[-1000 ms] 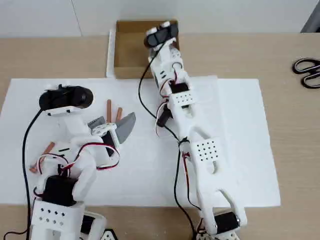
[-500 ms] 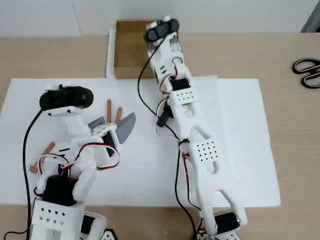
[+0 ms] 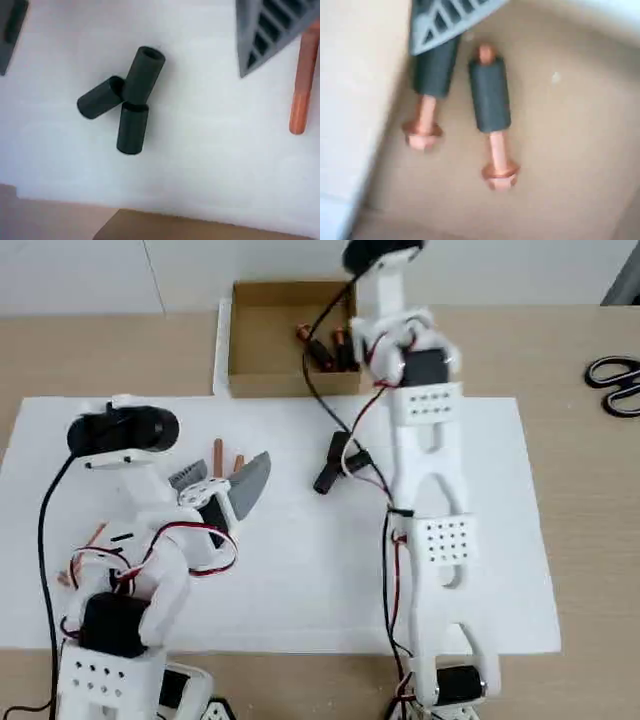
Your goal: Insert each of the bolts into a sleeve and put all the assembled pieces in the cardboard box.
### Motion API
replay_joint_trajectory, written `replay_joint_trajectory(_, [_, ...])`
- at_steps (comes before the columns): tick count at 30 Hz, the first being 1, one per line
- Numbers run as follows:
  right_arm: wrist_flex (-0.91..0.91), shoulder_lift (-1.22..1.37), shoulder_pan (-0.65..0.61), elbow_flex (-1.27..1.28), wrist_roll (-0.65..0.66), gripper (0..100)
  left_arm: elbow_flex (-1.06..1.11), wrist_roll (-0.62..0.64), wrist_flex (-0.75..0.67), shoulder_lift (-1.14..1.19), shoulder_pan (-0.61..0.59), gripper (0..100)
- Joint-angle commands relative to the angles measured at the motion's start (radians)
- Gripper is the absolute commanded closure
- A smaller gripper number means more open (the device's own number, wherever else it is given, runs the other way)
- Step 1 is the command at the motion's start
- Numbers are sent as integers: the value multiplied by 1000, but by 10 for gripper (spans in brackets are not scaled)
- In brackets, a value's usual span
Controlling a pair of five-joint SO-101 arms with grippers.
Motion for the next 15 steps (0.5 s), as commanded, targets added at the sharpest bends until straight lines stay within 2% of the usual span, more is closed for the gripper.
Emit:
replay_joint_trajectory(1, [206,-202,16,-44,-11,789,-61,-6,-20,-12,-6,720])
replay_joint_trajectory(5, [369,-326,18,-44,-9,789,-76,-6,-18,-12,-6,720])
replay_joint_trajectory(15, [390,-507,62,-43,-5,790,-68,-8,-17,-12,-5,720])
